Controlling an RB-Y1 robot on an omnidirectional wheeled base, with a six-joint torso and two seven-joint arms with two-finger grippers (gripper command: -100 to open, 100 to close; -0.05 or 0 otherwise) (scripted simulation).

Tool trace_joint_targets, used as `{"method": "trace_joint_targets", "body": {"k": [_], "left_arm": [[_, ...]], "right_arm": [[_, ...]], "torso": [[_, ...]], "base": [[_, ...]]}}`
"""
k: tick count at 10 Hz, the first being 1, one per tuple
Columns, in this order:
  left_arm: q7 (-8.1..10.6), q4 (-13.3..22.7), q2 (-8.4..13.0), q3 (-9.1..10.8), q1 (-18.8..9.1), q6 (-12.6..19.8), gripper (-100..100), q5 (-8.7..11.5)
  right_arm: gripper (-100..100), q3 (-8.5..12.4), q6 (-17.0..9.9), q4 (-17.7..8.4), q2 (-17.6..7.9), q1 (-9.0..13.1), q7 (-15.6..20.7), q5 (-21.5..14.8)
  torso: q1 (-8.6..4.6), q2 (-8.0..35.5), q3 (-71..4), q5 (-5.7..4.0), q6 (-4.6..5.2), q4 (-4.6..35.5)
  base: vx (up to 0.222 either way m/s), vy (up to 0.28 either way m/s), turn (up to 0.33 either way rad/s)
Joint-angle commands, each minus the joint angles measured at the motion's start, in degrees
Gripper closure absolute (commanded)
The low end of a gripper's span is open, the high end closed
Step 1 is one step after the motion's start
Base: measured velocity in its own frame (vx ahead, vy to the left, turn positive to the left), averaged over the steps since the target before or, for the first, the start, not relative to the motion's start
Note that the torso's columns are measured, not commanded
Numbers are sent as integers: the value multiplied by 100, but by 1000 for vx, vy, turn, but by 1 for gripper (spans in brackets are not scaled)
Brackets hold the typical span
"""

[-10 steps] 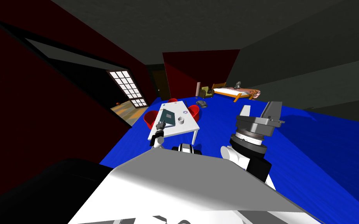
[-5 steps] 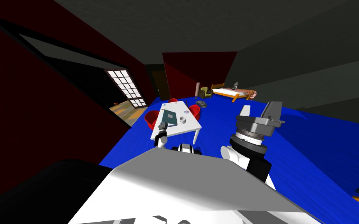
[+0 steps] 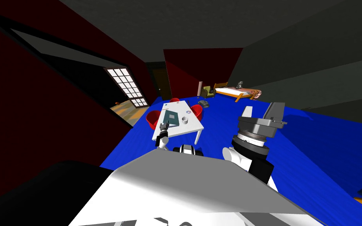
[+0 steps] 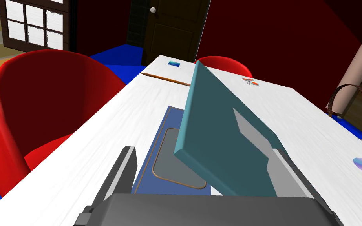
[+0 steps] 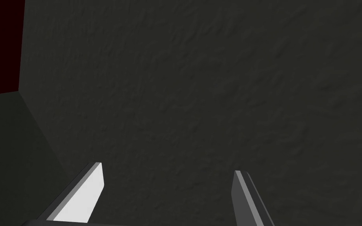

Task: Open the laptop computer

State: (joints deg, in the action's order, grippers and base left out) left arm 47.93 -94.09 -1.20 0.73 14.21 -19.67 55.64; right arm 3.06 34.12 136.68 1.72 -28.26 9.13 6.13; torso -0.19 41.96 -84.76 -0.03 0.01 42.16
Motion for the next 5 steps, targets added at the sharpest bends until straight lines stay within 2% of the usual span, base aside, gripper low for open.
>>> {"method": "trace_joint_targets", "body": {"k": [1,2,3,5], "left_arm": [[-166,-224,-18,117,25,386,-100,131],[-263,-364,-36,195,37,541,-100,214],[-263,-364,-36,195,37,598,-100,214],[-458,-646,-73,352,62,946,-100,380]], "right_arm": [[0,0,0,0,0,1,0,0],[0,0,0,0,0,1,0,0],[0,0,0,0,0,1,0,0],[0,0,0,0,0,1,0,0]], "torso": [[4,24,14,-1,2,9],[16,42,25,2,-1,15],[22,45,28,4,-2,16],[15,40,24,1,2,17]], "base": [[35,-47,82],[32,-47,163],[20,-39,68],[26,-43,124]]}}
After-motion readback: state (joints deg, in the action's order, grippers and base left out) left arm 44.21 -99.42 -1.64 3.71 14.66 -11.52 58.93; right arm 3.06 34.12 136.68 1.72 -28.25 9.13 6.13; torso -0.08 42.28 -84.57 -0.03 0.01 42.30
